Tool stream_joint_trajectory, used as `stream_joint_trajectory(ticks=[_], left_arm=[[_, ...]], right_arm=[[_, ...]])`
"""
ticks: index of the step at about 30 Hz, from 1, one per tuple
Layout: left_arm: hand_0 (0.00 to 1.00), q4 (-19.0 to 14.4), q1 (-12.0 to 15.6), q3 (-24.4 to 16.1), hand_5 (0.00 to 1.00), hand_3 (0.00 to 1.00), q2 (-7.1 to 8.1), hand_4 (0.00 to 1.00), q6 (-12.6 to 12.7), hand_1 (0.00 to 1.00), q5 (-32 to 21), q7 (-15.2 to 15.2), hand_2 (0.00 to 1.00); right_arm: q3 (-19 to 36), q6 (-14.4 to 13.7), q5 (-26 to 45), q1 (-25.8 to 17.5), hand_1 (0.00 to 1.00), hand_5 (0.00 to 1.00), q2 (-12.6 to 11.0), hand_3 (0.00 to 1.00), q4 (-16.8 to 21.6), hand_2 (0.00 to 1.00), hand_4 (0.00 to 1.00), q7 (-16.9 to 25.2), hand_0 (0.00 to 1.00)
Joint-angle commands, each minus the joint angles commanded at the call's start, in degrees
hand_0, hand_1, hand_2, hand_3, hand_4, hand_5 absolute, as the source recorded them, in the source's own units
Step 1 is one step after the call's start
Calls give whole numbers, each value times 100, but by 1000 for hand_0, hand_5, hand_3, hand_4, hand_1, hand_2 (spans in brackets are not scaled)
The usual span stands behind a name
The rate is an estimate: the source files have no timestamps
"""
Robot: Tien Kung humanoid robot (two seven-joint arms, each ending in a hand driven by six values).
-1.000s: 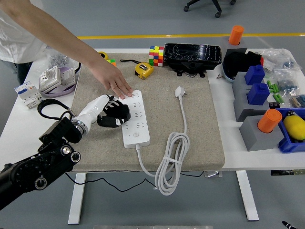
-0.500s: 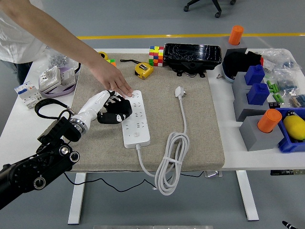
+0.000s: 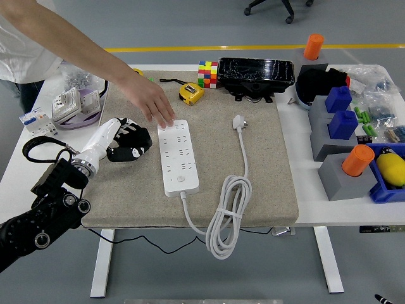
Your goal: Put the plug near the board,insert it into the board,press the button,pull the plug out
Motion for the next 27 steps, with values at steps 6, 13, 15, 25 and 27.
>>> stream_joint_trajectory(ticks=[6,13,15,25,27], left_arm=[[666,113,20,6,153,600,-42,844,87,712,29,-75,634],[701,151,30,2,195,706,-55,899,-113,766,76,158,755],[701,151,45,-10,195,706,-60,899,-143,766,108,199,755],[739,-293,282,-486,366,908,-25,998,73,832,-26,-243,855],[739,-373,322,-576,366,908,-9,998,172,832,-210,-503,855]], right_arm=[[11,0,1,-12,673,512,0,554,-5,666,917,-2,674],[35,-1,-2,-21,675,511,4,553,-7,666,916,-4,674],[28,2,-3,-20,675,511,6,553,-5,666,916,-5,674],[54,1,-11,-42,675,512,19,554,-2,666,917,-5,674],[64,0,-14,-44,675,512,25,554,-9,666,917,-6,674]])
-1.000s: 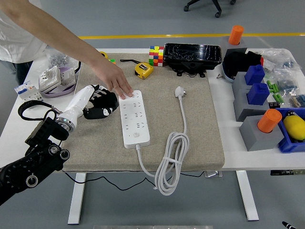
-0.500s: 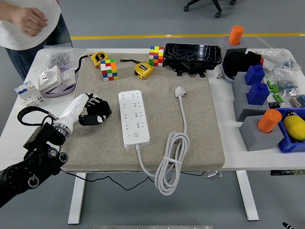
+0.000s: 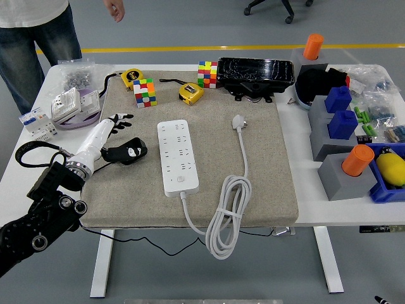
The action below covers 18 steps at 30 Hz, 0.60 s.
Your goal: Put the plug near the board,insert it into the board,press the button,pull the plug out
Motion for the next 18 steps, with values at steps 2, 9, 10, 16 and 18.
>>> stream_joint_trajectory(ticks=[2,9,10,16,18], left_arm=[[679,-77,53,-135,385,837,12,997,96,742,-212,-323,761],[552,-243,227,-712,309,622,3,892,350,616,-1114,-1035,599],[552,-227,232,-761,309,622,5,892,349,616,-1124,-1021,599],[535,-188,289,-987,311,602,45,876,284,600,-1198,-870,581],[535,-194,317,-1049,311,602,48,876,265,600,-1197,-833,581]], right_arm=[[6,2,0,-1,674,511,8,554,-3,666,916,0,674],[32,-3,-8,35,675,512,3,555,7,666,917,1,674],[32,-4,-9,39,675,512,2,555,7,666,917,0,674],[24,6,-5,44,675,512,16,555,-17,666,917,-11,674],[14,10,-3,46,675,512,23,555,-26,666,917,-14,674]])
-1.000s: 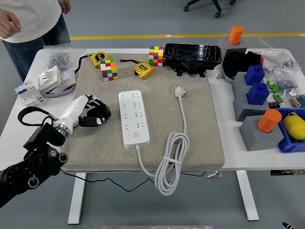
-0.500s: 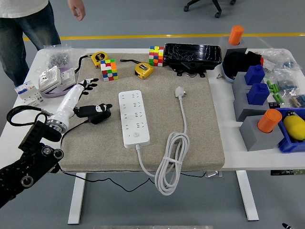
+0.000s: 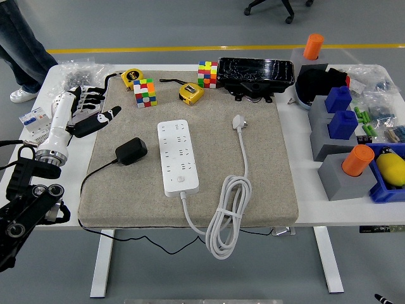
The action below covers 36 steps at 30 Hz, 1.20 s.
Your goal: Put the plug near the board,insert it into the board,press the button,pull the plug out
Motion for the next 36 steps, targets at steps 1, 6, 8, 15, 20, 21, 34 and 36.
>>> stream_joint_trajectory(ticks=[1,6,8,15,20,21,34,36], left_arm=[[528,-4,11,-30,309,600,0,876,-3,588,-1,6,576],[528,-23,48,-138,309,600,-1,876,-19,588,3,30,576],[524,-28,60,-177,313,595,3,874,-24,582,2,36,574],[521,-63,80,-293,317,595,60,868,-26,576,24,50,574],[521,-111,147,-463,306,589,73,842,-36,575,42,61,570],[521,-118,152,-476,306,589,85,842,-42,575,43,63,570],[522,-180,285,-683,304,579,110,828,-69,574,38,71,569],[522,-198,280,-680,304,579,115,828,-71,574,37,71,569]], right_arm=[[-3,1,0,5,675,513,3,554,-3,666,917,-2,674],[-15,6,-3,27,675,513,3,554,-2,666,917,-10,674],[-20,4,-3,38,676,514,-3,556,-8,666,917,-11,674],[-71,6,9,77,675,514,-12,556,-30,666,918,-22,674],[-141,12,16,133,677,514,-27,557,-15,666,918,-30,674],[-161,13,19,146,677,514,-37,557,-19,666,918,-34,674],[-330,31,62,237,678,515,-84,558,-81,669,919,-59,674],[-347,30,64,248,678,515,-92,558,-75,669,919,-57,674]])
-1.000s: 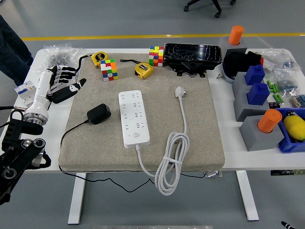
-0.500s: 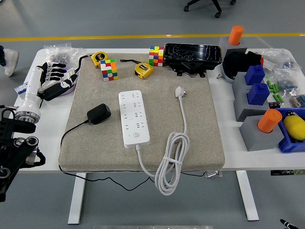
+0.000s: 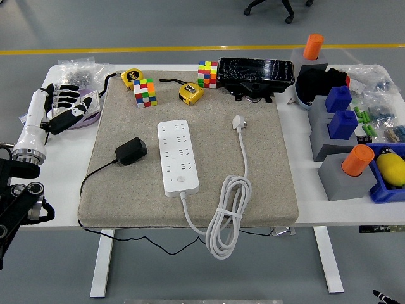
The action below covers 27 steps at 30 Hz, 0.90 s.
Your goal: Put the plug near the board,insert it into the board,press the button,pull the plug out
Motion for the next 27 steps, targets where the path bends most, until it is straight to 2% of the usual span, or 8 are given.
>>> stream_joint_trajectory(ticks=[15,27], left_arm=[[521,-98,-2,-75,305,575,58,821,-30,574,9,-23,569],[522,-217,45,-106,307,572,50,821,-31,572,-2,-40,568]], right_arm=[[-66,-2,3,41,679,518,-30,560,24,670,920,-4,674],[-38,4,-28,-29,678,518,22,560,26,671,921,-10,676]])
